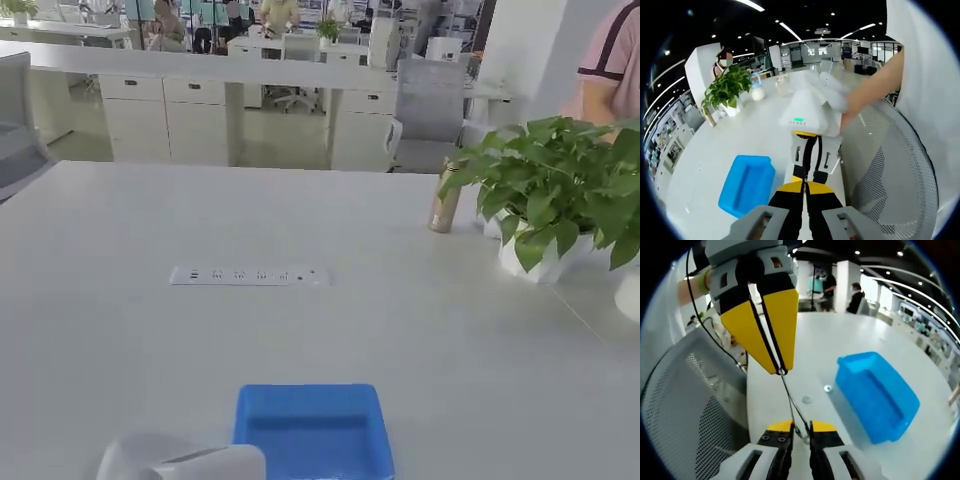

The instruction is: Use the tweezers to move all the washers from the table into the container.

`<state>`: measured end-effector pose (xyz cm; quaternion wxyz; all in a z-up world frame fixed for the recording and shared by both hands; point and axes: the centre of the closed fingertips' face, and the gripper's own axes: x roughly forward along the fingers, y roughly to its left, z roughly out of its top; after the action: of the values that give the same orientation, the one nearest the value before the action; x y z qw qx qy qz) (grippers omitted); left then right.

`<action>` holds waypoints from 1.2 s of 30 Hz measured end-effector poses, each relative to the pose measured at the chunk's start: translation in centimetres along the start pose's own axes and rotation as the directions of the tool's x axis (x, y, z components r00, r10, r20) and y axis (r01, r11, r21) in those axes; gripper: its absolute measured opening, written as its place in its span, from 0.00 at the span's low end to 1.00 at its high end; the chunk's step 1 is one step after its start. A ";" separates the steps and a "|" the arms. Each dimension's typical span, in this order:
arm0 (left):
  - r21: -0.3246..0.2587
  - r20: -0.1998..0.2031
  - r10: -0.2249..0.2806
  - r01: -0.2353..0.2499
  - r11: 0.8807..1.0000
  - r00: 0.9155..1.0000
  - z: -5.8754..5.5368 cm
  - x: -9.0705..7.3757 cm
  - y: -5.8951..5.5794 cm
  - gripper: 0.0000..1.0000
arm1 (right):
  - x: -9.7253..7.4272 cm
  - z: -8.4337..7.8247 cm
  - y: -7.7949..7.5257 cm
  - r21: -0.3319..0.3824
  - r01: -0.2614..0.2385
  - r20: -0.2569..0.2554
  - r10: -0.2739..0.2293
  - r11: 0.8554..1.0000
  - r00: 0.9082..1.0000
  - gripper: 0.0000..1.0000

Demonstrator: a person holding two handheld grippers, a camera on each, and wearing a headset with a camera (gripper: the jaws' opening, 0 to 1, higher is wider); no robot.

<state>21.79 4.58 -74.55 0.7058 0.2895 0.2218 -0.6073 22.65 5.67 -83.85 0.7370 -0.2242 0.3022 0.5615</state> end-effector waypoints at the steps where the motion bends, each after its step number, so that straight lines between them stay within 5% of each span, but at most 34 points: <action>1: 0.001 0.000 0.000 0.000 1.000 1.000 0.0 0.0 0.0 0.00 | 0.0 0.0 -0.1 0.003 0.004 0.004 -0.004 1.000 1.000 0.08; 12: -0.004 -0.006 -0.038 0.038 0.999 0.999 0.1 0.4 0.1 0.00 | 0.0 -0.6 0.0 0.038 -0.003 0.000 0.003 0.999 1.000 0.10; 22: -0.015 -0.022 -0.073 0.073 0.997 0.997 0.2 1.0 -0.3 0.00 | -1.2 1.6 0.5 0.011 -0.009 0.059 0.009 1.000 0.998 0.09; 25: -0.094 -0.029 -0.072 0.069 0.993 0.997 0.0 1.3 -0.5 0.00 | -0.8 1.5 0.5 0.009 -0.019 0.064 0.018 1.000 0.998 0.04; 30: -0.149 0.047 -0.029 0.036 0.988 0.998 0.8 1.0 -0.5 0.15 | -1.1 1.3 0.0 0.025 0.001 0.068 -0.003 1.000 0.998 0.03; 36: -0.327 0.154 0.092 -0.037 0.944 0.984 1.1 -0.1 -0.5 0.28 | -1.3 1.3 -0.8 0.146 0.021 0.114 -0.038 0.989 0.993 0.03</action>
<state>21.23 3.89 -73.76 0.7792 0.1255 0.2488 -0.5615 23.42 5.41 -82.06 0.7757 -0.1416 0.2954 0.5394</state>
